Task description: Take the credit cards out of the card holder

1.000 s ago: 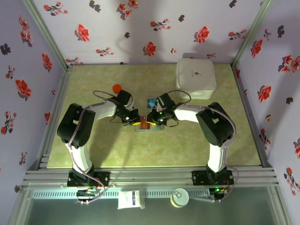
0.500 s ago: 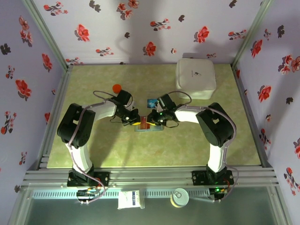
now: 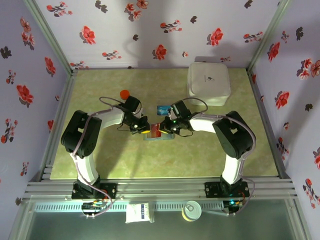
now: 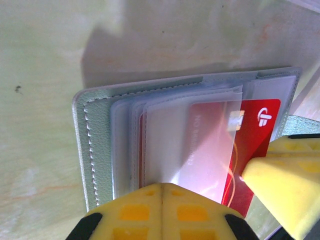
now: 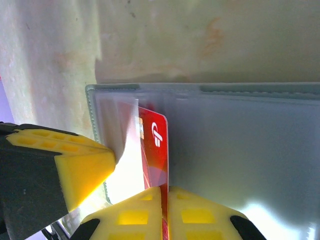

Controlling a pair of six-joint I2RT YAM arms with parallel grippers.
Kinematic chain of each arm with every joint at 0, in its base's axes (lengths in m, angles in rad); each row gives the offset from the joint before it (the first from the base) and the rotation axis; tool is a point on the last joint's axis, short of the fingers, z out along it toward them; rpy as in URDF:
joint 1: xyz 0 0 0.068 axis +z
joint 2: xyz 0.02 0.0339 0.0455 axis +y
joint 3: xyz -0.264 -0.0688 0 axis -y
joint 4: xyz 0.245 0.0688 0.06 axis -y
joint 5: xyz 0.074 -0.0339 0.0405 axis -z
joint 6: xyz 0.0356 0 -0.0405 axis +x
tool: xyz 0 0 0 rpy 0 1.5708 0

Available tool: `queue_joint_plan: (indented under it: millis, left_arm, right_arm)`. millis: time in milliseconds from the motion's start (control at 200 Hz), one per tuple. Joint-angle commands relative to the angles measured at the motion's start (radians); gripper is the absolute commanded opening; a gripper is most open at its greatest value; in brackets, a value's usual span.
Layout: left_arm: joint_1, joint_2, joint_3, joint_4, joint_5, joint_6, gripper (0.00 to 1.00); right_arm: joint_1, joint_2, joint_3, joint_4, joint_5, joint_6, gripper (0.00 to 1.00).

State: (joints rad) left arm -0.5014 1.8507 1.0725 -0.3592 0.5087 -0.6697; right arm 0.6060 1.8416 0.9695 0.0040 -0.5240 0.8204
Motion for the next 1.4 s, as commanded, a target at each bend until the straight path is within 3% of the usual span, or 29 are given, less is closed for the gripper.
queue_joint_plan:
  millis: [0,620,1395]
  left_arm:
    - [-0.004,0.027,0.006,-0.049,-0.004,0.016,0.00]
    - [-0.005,-0.017,0.021,-0.008,0.011,0.003,0.00]
    - [0.020,-0.113,-0.008,0.015,0.012,0.005,0.00]
  right_arm:
    - [-0.019,-0.028,-0.028,-0.026,0.021,-0.001,0.09]
    - [-0.043,-0.142,0.056,-0.263,0.093,-0.180,0.02]
    - [-0.042,-0.142,0.440,-0.821,0.340,-1.076,0.00]
